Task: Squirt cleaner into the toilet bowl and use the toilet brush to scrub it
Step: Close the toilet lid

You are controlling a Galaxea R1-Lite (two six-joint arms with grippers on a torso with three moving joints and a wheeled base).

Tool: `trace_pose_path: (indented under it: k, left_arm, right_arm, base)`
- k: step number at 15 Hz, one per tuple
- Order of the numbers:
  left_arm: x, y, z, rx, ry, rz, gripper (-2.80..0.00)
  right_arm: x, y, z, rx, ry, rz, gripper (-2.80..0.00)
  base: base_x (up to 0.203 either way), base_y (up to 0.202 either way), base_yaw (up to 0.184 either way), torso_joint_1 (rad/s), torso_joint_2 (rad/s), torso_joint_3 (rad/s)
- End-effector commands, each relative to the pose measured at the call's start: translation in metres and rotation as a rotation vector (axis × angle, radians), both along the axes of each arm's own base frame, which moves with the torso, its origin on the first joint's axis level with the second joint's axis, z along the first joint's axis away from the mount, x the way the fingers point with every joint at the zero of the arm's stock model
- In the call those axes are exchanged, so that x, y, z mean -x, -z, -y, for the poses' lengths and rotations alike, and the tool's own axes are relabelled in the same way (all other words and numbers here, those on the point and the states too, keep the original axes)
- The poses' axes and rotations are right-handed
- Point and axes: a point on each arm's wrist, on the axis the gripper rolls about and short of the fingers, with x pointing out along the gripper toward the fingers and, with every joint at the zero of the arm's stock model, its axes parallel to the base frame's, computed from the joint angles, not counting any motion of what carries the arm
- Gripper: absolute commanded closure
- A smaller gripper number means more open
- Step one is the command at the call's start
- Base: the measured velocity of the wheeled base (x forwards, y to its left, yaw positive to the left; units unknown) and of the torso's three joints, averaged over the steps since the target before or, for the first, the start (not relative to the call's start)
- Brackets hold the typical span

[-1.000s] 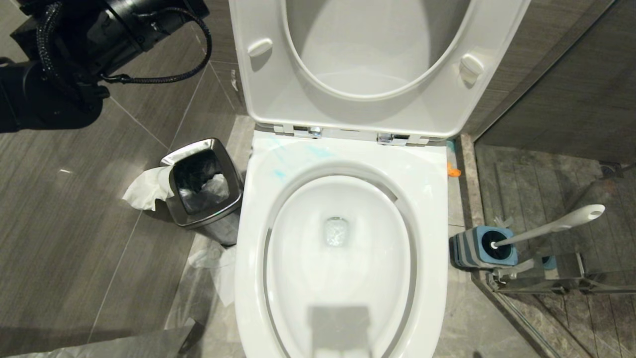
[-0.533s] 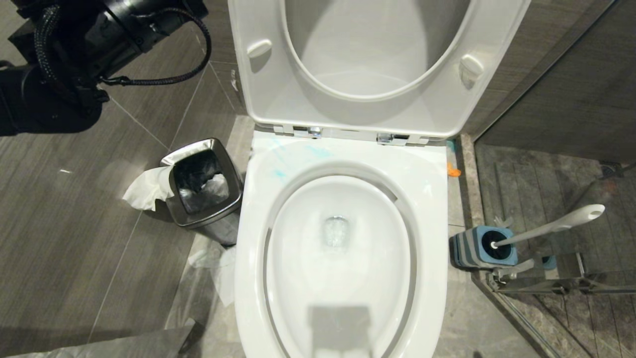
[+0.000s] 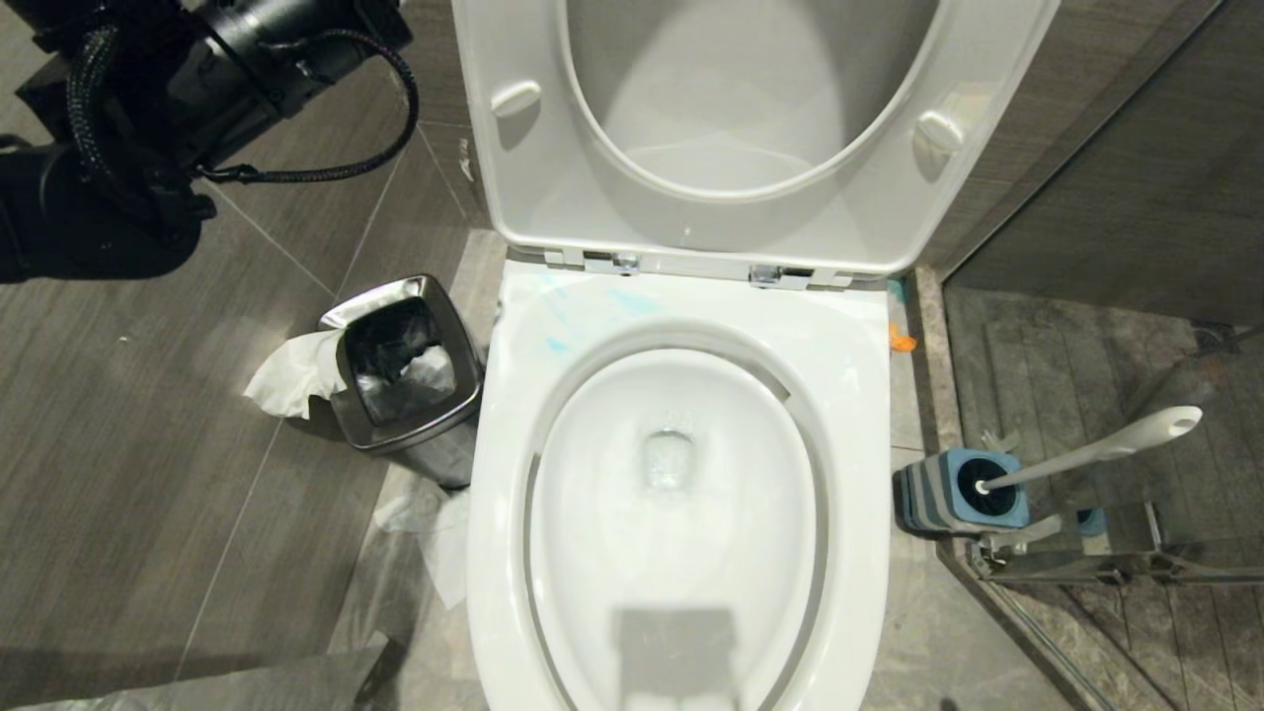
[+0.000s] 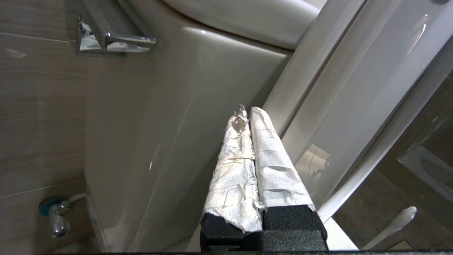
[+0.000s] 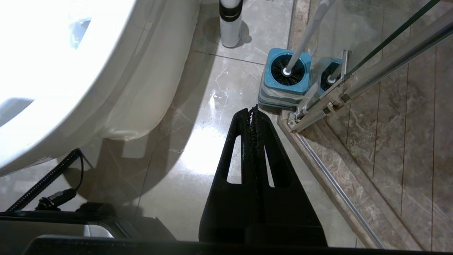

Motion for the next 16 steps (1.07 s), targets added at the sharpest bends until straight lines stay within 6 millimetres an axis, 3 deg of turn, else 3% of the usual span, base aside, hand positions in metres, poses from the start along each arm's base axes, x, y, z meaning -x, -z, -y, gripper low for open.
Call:
trace_pose_path:
  k: [1, 6, 11, 13, 16]
  left_arm:
    - [0.003, 0.004, 0.004, -0.005, 0.022, 0.0, 0.0]
    - [0.016, 0.014, 0.011, -0.017, 0.059, -0.051, 0.0]
    - [0.039, 0.012, 0.002, -0.032, 0.066, -0.133, 0.0]
    - [0.04, 0.013, 0.0, -0.035, 0.06, -0.148, 0.0]
    - [0.047, 0.027, -0.002, -0.052, 0.06, -0.201, 0.0]
  right_arm:
    - [0.0, 0.0, 0.0, 0.0, 0.0, -0.001, 0.0]
    - [0.0, 0.0, 0.0, 0.0, 0.0, -0.001, 0.0]
    - [0.0, 0.0, 0.0, 0.0, 0.0, 0.0, 0.0]
    - [0.0, 0.0, 0.0, 0.0, 0.0, -0.002, 0.0]
    - [0.0, 0.0, 0.0, 0.0, 0.0, -0.002, 0.0]
  base:
    - [0.0, 0.0, 0.0, 0.0, 0.0, 0.0]
    - [0.0, 0.0, 0.0, 0.0, 0.0, 0.0]
    - [0.0, 0.0, 0.0, 0.0, 0.0, 0.0]
    - [0.0, 0.0, 0.0, 0.0, 0.0, 0.0]
    - [0.0, 0.0, 0.0, 0.0, 0.0, 0.0]
